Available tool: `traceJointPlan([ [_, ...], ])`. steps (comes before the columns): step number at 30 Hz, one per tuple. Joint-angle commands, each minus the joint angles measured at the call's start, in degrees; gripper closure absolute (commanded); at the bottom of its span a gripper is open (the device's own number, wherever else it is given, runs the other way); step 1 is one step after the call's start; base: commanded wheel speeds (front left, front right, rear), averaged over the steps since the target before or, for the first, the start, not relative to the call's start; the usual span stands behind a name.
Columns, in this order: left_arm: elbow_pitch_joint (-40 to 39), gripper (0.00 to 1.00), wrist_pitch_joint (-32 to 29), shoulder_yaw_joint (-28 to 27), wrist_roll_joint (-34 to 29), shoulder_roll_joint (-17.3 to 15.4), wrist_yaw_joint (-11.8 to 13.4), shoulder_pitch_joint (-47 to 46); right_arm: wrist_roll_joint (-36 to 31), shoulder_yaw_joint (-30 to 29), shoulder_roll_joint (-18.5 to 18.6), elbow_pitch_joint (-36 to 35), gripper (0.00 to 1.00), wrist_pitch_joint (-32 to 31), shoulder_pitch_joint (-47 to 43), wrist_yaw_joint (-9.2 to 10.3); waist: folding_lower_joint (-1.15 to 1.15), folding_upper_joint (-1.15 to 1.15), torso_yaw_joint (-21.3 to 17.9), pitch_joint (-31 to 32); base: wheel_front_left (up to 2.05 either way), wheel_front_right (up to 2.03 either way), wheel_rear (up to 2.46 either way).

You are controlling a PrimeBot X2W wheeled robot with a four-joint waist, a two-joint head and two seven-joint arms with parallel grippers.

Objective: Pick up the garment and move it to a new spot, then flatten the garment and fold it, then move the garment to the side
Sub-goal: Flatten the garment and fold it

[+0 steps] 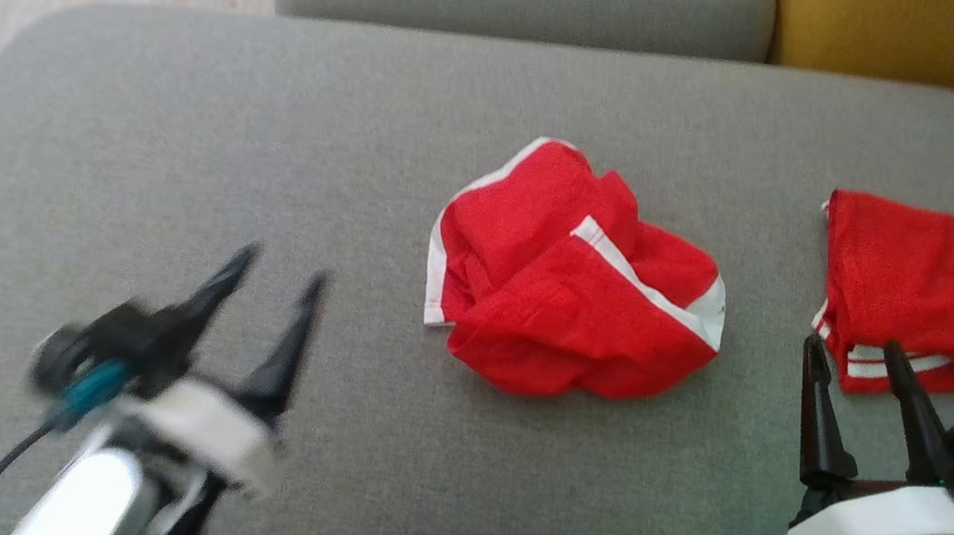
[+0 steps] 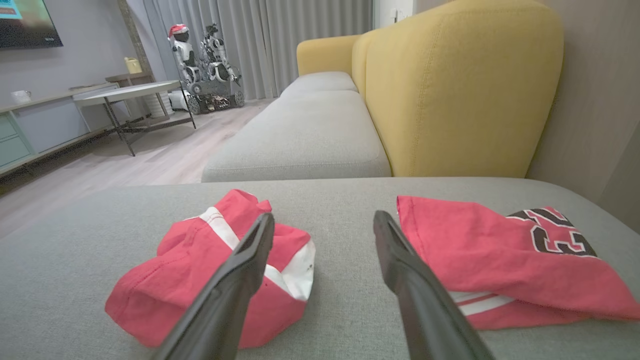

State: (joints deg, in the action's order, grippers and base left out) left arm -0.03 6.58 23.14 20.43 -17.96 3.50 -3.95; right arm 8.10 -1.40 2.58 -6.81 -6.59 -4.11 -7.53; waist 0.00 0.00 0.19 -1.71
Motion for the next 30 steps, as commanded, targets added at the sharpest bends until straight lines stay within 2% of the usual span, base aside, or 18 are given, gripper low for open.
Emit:
traceJointPlan([
  [1, -1.1, 0.0, 0.0, -0.8, -0.6, 0.4, -1.2, -6.3, -0.5, 1.1, 0.3, -2.5, 0.0, -0.1, 2.7, 0.04, 0.0, 0.0, -0.8, -1.9, 0.0, 0.0, 0.0],
  [7, 5.6, 0.0, -1.4, 6.1, -0.9, 6.4, -6.6, -16.4, -0.7, 1.6, 0.3, -3.1, 0.0, 0.1, 4.9, 0.04, 0.0, 0.0, -4.0, -6.6, 0.0, 0.0, 0.0],
  [12, 15.0, 0.0, -2.3, 8.4, 1.0, 10.6, -8.7, -23.3, -0.4, 1.8, 0.3, -2.9, 0.0, 0.8, 6.4, 0.04, 0.0, 0.0, -7.5, -9.9, 0.0, 0.0, 0.0],
  [19, 27.5, 0.0, -3.2, 10.5, 4.0, 12.3, -10.5, -31.8, 0.8, 1.9, 0.3, -1.8, 0.0, 2.5, 7.6, 0.04, 0.0, 0.0, -11.3, -12.9, 0.0, 0.0, 0.0],
  [25, 33.3, 0.0, -3.2, 13.4, 6.5, 12.5, -10.9, -36.1, 1.4, 1.8, 0.3, -0.8, 0.0, 3.5, 7.9, 0.04, 0.0, 0.0, -12.1, -13.3, 0.0, 0.0, 0.0],
  [26, 33.4, 0.48, -2.9, 14.1, 7.0, 12.4, -10.9, -36.4, 1.4, 1.6, 0.3, -0.7, 0.0, 3.6, 7.9, 0.04, 0.0, 0.0, -12.0, -13.3, 0.0, 0.0, 0.0],
  [27, 33.2, 0.9, -2.6, 14.8, 7.4, 12.1, -10.9, -36.5, 1.4, 1.4, 0.3, -0.6, 0.0, 3.6, 7.9, 0.04, 0.0, 0.0, -11.8, -13.2, 0.0, 0.0, 0.0],
  [28, 32.8, 1.0, -2.1, 15.4, 7.8, 11.7, -11.0, -36.5, 1.5, 1.2, 0.3, -0.5, 0.0, 3.7, 7.8, 0.04, 0.0, 0.0, -11.6, -13.1, 0.0, 0.0, 0.0],
  [30, 31.3, 1.0, -1.0, 16.1, 8.5, 10.6, -11.0, -36.2, 1.7, 0.9, 0.3, -0.3, 0.0, 3.9, 7.8, 0.04, 0.0, 0.0, -10.9, -12.9, 0.0, 0.0, 0.0],
])
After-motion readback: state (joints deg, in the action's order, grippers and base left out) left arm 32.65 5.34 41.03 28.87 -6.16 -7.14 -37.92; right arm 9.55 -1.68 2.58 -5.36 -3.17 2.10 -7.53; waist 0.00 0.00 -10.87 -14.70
